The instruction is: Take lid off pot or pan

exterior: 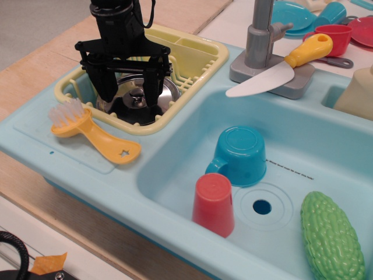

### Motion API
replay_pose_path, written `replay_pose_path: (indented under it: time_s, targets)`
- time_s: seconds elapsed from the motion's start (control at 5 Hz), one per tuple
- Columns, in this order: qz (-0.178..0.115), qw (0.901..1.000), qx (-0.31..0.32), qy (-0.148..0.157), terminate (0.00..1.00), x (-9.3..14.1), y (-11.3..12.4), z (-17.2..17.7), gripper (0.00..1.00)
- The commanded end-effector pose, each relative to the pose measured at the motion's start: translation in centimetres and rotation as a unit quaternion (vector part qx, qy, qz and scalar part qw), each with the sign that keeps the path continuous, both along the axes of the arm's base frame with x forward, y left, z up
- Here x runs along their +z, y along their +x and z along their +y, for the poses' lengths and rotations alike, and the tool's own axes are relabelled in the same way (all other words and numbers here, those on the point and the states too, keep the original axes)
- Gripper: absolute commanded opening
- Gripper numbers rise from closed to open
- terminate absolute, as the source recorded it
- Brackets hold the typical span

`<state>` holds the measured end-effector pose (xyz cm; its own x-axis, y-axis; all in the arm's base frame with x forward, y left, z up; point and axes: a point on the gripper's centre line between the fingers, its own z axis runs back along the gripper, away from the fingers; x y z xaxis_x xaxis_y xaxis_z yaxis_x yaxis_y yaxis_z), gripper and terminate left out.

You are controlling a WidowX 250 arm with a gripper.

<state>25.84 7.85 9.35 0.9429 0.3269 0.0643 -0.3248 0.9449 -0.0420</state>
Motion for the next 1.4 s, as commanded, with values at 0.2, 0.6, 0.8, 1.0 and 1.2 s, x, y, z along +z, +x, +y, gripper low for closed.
replay_pose_path:
  time_s: [0.2,0.6,0.8,1.0,1.2]
  targets:
    - [-0.005,1.0,0.006,0.002,0.0,0.7,0.5,0.3,0.0]
    - [-0.049,0.9984,0.002,0.027,0.0,3.1,0.5,-0.4,0.0]
    - [-0.07,0.9958,-0.02,0.055,0.0,5.3,2.4,-1.2,0.0]
    - [-0.065,0.9959,-0.034,0.053,0.0,6.1,4.6,-1.5,0.0]
    - [-0.074,0.9941,-0.058,0.054,0.0,6.5,6.6,-1.4,0.0]
